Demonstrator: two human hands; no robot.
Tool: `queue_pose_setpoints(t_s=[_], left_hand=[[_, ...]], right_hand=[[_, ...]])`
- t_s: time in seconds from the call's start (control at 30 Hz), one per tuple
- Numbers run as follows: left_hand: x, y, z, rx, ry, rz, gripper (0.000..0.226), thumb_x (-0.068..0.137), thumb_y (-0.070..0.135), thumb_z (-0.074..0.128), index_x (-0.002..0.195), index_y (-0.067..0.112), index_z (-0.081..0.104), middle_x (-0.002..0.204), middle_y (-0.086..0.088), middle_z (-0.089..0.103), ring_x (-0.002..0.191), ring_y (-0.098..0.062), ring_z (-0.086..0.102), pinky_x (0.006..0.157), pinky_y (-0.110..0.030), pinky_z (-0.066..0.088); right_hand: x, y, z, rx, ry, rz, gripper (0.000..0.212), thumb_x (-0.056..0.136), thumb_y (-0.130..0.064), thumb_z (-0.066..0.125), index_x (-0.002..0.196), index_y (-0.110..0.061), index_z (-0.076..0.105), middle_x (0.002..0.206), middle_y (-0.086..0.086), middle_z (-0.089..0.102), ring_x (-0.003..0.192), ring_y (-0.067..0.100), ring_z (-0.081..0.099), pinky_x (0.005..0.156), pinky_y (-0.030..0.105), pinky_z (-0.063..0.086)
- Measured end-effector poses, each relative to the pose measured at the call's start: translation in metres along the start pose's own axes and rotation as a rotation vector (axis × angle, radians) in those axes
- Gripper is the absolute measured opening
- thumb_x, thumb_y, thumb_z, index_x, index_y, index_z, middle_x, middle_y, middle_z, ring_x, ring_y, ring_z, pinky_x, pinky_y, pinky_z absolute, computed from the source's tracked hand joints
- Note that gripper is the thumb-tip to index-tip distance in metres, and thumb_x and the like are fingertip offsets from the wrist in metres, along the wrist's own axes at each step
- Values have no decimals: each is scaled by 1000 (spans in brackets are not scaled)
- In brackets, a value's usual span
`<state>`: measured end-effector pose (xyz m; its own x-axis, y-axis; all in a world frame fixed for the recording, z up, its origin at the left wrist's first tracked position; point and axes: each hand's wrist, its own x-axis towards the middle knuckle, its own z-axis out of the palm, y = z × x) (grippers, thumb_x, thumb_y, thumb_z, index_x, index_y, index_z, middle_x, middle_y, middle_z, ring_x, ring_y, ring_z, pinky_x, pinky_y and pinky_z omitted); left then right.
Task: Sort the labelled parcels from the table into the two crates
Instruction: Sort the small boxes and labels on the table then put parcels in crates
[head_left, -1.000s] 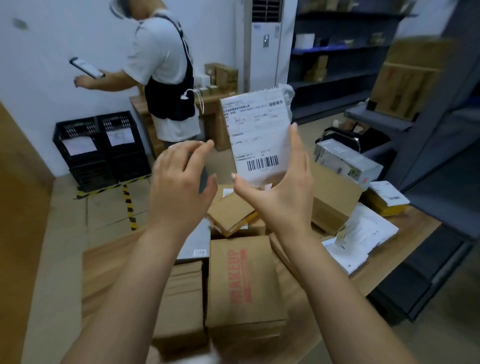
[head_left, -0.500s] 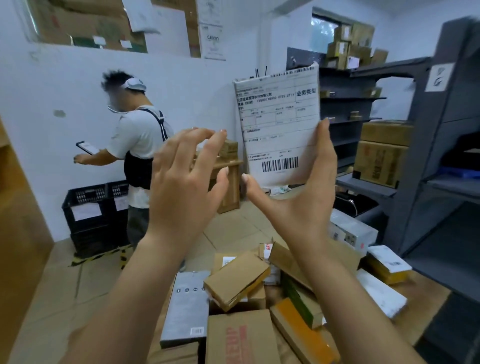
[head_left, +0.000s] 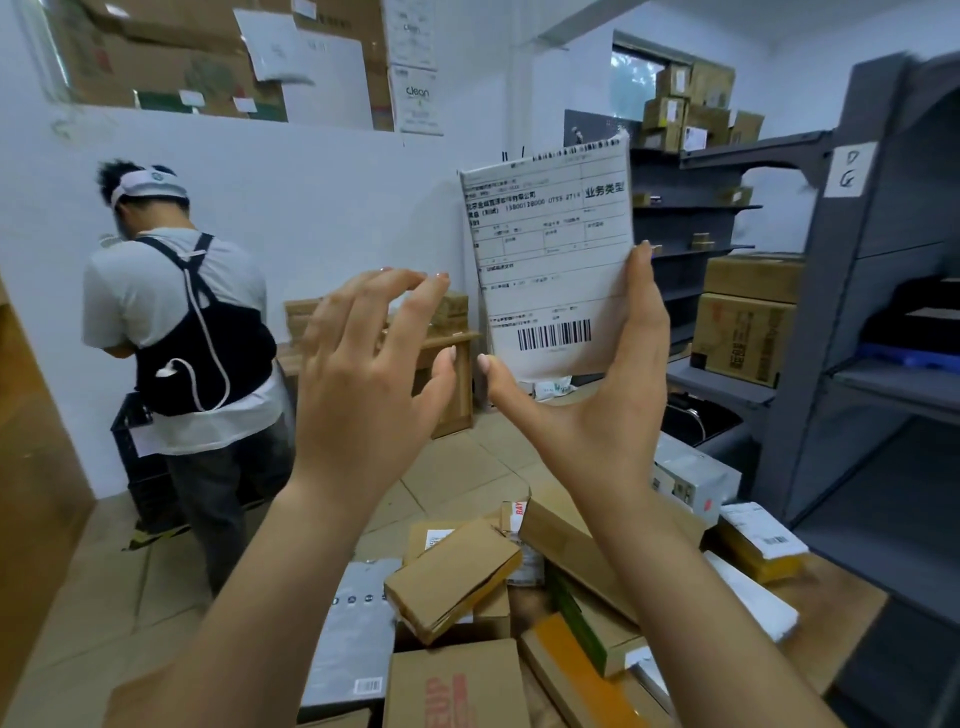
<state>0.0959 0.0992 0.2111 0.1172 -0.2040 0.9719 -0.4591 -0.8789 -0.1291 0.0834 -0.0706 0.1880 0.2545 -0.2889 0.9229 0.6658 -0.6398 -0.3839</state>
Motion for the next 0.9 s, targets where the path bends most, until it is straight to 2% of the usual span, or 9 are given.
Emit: queue_pose_setpoints(t_s=[0.07, 0.2, 0.33, 0.5, 0.6, 0.67, 0.77, 0.9], left_hand=[[0, 7, 5, -9, -13, -3, 42, 88, 23, 62, 127, 9, 59, 122, -12, 59, 117, -32, 53, 102, -47, 41], [-7, 31, 25, -71, -75, -19, 45, 85, 21, 66, 127, 8, 59, 122, -13, 59, 119, -31, 50, 104, -47, 39], [-26, 66, 51, -179, -150, -60, 48, 81, 17, 71, 127, 8, 59, 122, -13, 59, 119, -31, 50, 106, -45, 37], [-65, 102, 67, -391, -271, -58, 55, 74, 10, 75, 127, 8, 58, 123, -13, 58, 118, -31, 50, 103, -44, 37], [-85, 121, 70, -526, -334, -19, 58, 71, 7, 77, 126, 7, 59, 122, -14, 58, 115, -34, 52, 100, -50, 42], [-96, 135, 67, -614, -376, 16, 58, 71, 8, 78, 125, 7, 59, 122, -15, 58, 115, -36, 53, 100, -51, 42], [-108, 161, 53, -739, -423, 74, 55, 75, 12, 76, 126, 8, 58, 124, -15, 58, 117, -35, 51, 102, -47, 37], [-122, 207, 32, -920, -439, 186, 51, 80, 18, 74, 128, 10, 56, 125, -13, 57, 117, -33, 50, 101, -45, 38]], right_hand=[[0, 6, -8, -14, -7, 31, 113, 69, -39, 87, 152, -5, 18, 152, 0, 28, 145, 15, 27, 116, 20, 24], [-11, 23, -30, -58, -38, 158, 114, 70, -43, 85, 154, -11, 16, 156, 3, 28, 145, 12, 25, 118, 25, 26], [-36, 48, -59, -182, -63, 277, 114, 70, -45, 84, 155, -21, 11, 156, -4, 27, 144, 6, 23, 116, 26, 28], [-77, 52, -106, -390, -55, 359, 114, 70, -47, 84, 155, -24, 11, 156, -7, 26, 143, 4, 23, 107, 2, 17], [-103, 41, -133, -509, 1, 400, 115, 69, -50, 83, 154, -30, 8, 156, -9, 26, 143, 4, 25, 108, 9, 25], [-120, 29, -150, -569, 53, 439, 115, 69, -49, 84, 153, -33, 7, 155, -11, 25, 140, 0, 24, 104, 3, 24], [-146, 5, -177, -676, 129, 498, 117, 68, -46, 86, 155, -28, 11, 155, -8, 27, 140, 0, 25, 99, -4, 20], [-175, -30, -220, -849, 228, 533, 117, 66, -45, 87, 155, -22, 16, 154, -5, 31, 142, 6, 28, 102, -2, 20]])
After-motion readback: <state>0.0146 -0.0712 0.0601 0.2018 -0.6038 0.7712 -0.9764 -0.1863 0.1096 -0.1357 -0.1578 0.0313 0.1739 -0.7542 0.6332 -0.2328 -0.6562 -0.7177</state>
